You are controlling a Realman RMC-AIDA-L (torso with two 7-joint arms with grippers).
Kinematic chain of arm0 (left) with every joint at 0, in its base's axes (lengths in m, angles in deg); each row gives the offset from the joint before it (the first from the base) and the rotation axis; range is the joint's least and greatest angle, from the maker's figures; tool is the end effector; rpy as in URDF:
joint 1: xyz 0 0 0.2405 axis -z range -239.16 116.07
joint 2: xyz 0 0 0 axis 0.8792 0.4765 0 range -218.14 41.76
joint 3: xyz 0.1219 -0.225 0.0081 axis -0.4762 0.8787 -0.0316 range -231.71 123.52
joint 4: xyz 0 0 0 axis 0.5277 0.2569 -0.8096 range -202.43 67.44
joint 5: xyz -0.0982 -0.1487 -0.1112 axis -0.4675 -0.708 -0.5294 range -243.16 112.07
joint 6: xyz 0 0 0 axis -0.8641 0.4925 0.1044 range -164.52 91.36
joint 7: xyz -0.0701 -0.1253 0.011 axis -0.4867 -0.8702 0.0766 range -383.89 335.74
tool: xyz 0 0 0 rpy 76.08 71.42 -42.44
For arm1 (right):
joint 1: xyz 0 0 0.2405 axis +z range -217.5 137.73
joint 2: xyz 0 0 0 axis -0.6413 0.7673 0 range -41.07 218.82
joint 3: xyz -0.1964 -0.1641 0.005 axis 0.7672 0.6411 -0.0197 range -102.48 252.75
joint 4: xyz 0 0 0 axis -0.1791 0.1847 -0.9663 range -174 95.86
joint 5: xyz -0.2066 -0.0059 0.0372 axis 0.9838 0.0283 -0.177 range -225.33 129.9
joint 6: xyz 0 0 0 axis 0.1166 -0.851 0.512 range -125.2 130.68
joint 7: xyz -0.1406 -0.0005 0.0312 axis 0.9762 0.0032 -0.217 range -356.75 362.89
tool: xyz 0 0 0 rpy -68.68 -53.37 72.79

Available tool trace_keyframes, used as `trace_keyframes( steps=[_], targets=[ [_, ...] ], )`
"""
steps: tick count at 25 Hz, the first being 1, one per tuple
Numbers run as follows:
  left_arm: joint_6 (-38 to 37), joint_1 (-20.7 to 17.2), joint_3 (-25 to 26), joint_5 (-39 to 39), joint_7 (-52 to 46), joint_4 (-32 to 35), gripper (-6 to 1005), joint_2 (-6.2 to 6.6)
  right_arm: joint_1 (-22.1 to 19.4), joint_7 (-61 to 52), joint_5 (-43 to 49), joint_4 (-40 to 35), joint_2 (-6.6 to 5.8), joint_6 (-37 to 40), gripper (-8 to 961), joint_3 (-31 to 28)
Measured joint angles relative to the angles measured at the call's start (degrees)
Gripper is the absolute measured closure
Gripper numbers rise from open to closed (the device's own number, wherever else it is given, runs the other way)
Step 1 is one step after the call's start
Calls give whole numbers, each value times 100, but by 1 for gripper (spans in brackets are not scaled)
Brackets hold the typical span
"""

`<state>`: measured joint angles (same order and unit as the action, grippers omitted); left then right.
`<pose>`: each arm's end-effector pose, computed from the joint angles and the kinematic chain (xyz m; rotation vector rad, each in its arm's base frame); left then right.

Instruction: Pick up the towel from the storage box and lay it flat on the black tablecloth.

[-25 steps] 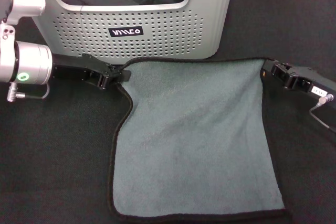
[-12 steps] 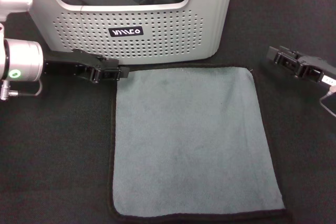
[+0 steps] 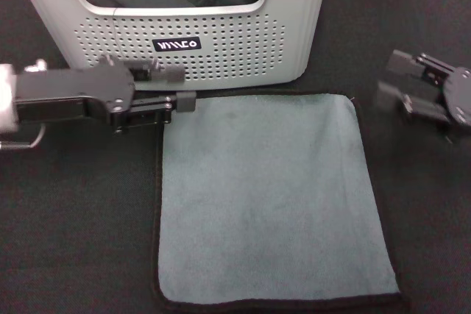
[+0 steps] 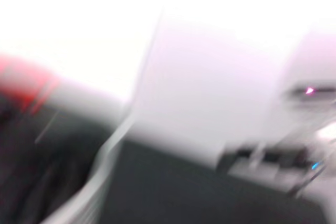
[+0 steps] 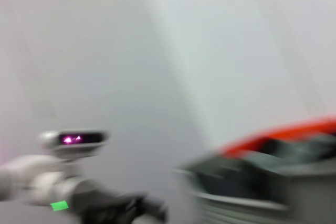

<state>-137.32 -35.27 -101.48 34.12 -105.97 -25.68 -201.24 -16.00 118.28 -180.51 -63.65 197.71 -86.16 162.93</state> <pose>-0.2499 0.3144 0.0512 -2.7840 -0.4906 -0.9110 0.2512 0.3097 0.0151 -2.5171 0.5316 1.2520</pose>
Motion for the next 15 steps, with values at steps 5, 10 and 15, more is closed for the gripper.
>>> trace_keyframes(
  steps=[5,10,15],
  targets=[
    [-1337,-305,-35,-1204,1238,-27,453,-27,-338,5,625,-1165,-6,-1100,185,3],
    [-1540,-267,-369,-1210,1299,-86,453,103,-418,-481,1419,-2007,440,-927,104,-396],
    [-1558,-207,-617,-1235,1171,-76,453,215,-100,-650,1758,-1834,561,-886,67,-574]
  ],
)
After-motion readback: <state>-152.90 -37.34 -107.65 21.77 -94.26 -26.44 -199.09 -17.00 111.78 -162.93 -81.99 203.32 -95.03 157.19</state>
